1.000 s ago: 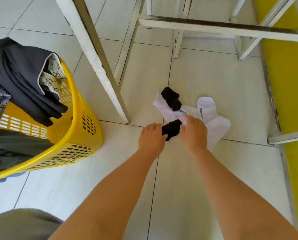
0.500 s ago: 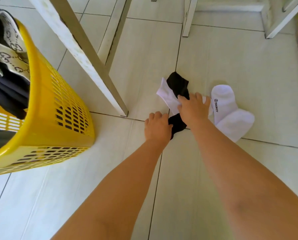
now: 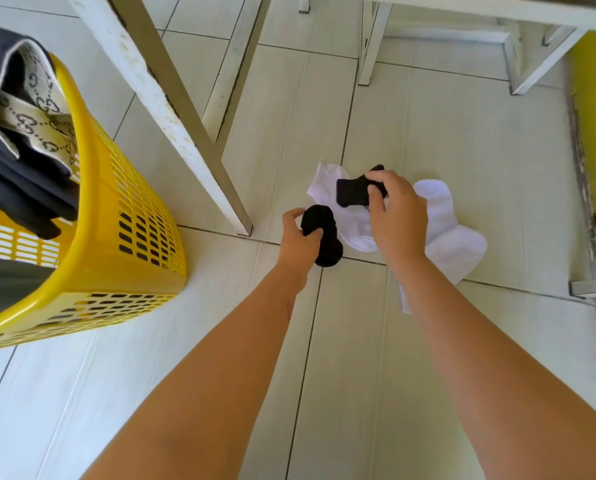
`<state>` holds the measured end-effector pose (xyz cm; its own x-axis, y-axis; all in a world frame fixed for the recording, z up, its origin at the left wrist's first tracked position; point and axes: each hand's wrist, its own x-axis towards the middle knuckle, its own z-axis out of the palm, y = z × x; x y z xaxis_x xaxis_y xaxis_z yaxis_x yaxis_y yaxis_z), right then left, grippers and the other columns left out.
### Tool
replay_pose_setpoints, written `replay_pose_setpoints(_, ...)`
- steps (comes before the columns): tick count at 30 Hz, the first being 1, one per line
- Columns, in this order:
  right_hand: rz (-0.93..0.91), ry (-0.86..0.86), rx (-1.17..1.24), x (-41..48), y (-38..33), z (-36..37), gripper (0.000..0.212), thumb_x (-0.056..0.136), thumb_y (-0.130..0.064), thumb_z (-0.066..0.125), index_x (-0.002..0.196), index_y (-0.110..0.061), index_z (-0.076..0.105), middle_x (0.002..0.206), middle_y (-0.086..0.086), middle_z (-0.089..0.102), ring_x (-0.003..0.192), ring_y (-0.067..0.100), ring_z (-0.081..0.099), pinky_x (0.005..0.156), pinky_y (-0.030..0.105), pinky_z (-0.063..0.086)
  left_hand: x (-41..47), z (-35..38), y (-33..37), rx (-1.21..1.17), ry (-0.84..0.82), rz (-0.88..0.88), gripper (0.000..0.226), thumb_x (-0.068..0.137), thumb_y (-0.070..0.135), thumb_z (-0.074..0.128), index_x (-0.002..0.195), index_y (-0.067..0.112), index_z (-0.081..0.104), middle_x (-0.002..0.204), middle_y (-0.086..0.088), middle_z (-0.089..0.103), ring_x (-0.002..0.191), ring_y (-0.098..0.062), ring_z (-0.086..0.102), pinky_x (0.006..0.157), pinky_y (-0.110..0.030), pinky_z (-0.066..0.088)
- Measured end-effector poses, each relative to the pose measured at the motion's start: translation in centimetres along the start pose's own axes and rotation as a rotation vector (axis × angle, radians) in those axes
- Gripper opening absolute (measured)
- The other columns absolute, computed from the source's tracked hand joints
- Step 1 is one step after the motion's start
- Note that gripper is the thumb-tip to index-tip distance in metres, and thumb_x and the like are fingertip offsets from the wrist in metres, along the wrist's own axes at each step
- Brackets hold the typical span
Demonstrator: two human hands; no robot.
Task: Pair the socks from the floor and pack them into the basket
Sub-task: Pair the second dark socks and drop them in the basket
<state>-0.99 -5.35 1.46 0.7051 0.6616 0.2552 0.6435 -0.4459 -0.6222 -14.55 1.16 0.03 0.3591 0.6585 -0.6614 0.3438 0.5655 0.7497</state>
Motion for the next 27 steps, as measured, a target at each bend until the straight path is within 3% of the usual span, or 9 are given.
replay_pose_setpoints(3,-0.045,-0.024,0.041,-1.4,-1.9,-0.5,0.035,0.094,-0.013,0.052,0.128,-0.02,0.058,0.105,0.002,0.07,0.089,0.022,0.064,0.071,0.025,0.043,-0.5,0.6,0.5,-0.179,-0.033,-0.105,0.049,0.098,0.005,0.05,0.139,0.025,0.033,0.12,-0.011,0.052,0.113,-0.033,0.06,0.094,-0.046,0.055)
replay_pose_setpoints(7,-0.162,-0.136,-0.086,-3.6,-2.7,-0.4,0.05,0.087,-0.004,0.059,0.135,-0.015,0.051,0.092,0.009,0.071,0.079,0.03,0.065,0.073,0.04,0.051,-0.8,0.7,1.1,-0.363,-0.033,-0.118,0.026,0.104,0.021,0.038,0.125,0.015,0.051,0.121,-0.014,0.062,0.109,-0.03,0.064,0.09,-0.045,0.056)
replay_pose_setpoints(9,-0.239,-0.18,-0.117,-4.6,-2.0,0.0,0.037,0.086,-0.003,0.06,0.122,-0.011,0.06,0.093,0.007,0.073,0.083,0.031,0.067,0.081,0.041,0.05,-0.7,0.3,1.5,-0.402,-0.052,-0.125,0.043,0.103,0.043,0.031,0.118,0.013,0.059,0.119,-0.011,0.066,0.108,-0.028,0.064,0.088,-0.042,0.056)
replay_pose_setpoints(12,-0.298,-0.263,-0.095,-5.5,-1.1,0.2,0.031,0.083,-0.01,0.056,0.112,-0.014,0.066,0.096,0.0,0.074,0.087,0.023,0.068,0.077,0.03,0.043,-0.4,-0.3,1.8,-0.316,-0.058,-0.073,0.054,0.092,0.053,0.053,0.125,0.011,0.055,0.119,-0.01,0.067,0.107,-0.026,0.066,0.08,-0.04,0.059)
replay_pose_setpoints(15,-0.317,-0.257,0.001,-5.7,-1.4,-0.2,0.029,0.085,-0.018,0.047,0.103,-0.014,0.07,0.089,0.0,0.074,0.079,0.019,0.067,0.07,0.037,0.052,-0.3,-0.3,1.8,-0.219,-0.026,-0.053,0.045,0.086,0.027,0.072,0.122,0.01,0.05,0.12,-0.014,0.064,0.105,-0.028,0.066,0.086,-0.042,0.058)
replay_pose_setpoints(17,-0.194,-0.182,0.096,-5.4,-1.8,-0.8,0.027,0.09,-0.022,0.044,0.099,-0.015,0.069,0.086,-0.001,0.072,0.077,0.019,0.065,0.069,0.042,0.052,-0.3,-0.4,1.8,-0.142,0.0,-0.017,0.034,0.088,0.017,0.07,0.116,0.014,0.051,0.119,-0.013,0.063,0.104,-0.027,0.065,0.084,-0.037,0.057)
replay_pose_setpoints(20,0.174,-0.082,0.192,-4.4,-2.0,-1.4,0.038,0.089,-0.045,0.053,0.114,-0.018,0.059,0.106,-0.004,0.066,0.098,0.019,0.062,0.084,0.042,0.051,-1.1,-0.6,2.0,-0.025,-0.052,0.071,0.026,0.091,0.015,0.064,0.114,0.014,0.051,0.116,-0.013,0.066,0.098,-0.021,0.064,0.072,-0.025,0.052)
replay_pose_setpoints(23,0.581,-0.366,0.367,-2.8,-2.0,-1.5,0.071,0.083,-0.058,0.061,0.141,-0.022,0.04,0.134,-0.002,0.056,0.121,0.018,0.055,0.096,0.036,0.047,-2.1,-1.0,2.1,0.075,-0.191,0.116,0.023,0.095,0.015,0.06,0.116,0.013,0.05,0.115,-0.013,0.066,0.096,-0.019,0.064,0.07,-0.022,0.047)
replay_pose_setpoints(27,0.645,-0.591,0.5,-2.3,-2.5,-2.3,0.049,0.09,-0.044,0.063,0.132,-0.021,0.053,0.125,0.001,0.062,0.102,0.012,0.062,0.069,0.019,0.046,-3.0,-1.5,2.3,0.157,-0.319,0.087,0.033,0.097,0.019,0.056,0.128,0.02,0.043,0.123,-0.009,0.063,0.105,-0.017,0.06,0.076,-0.02,0.042)
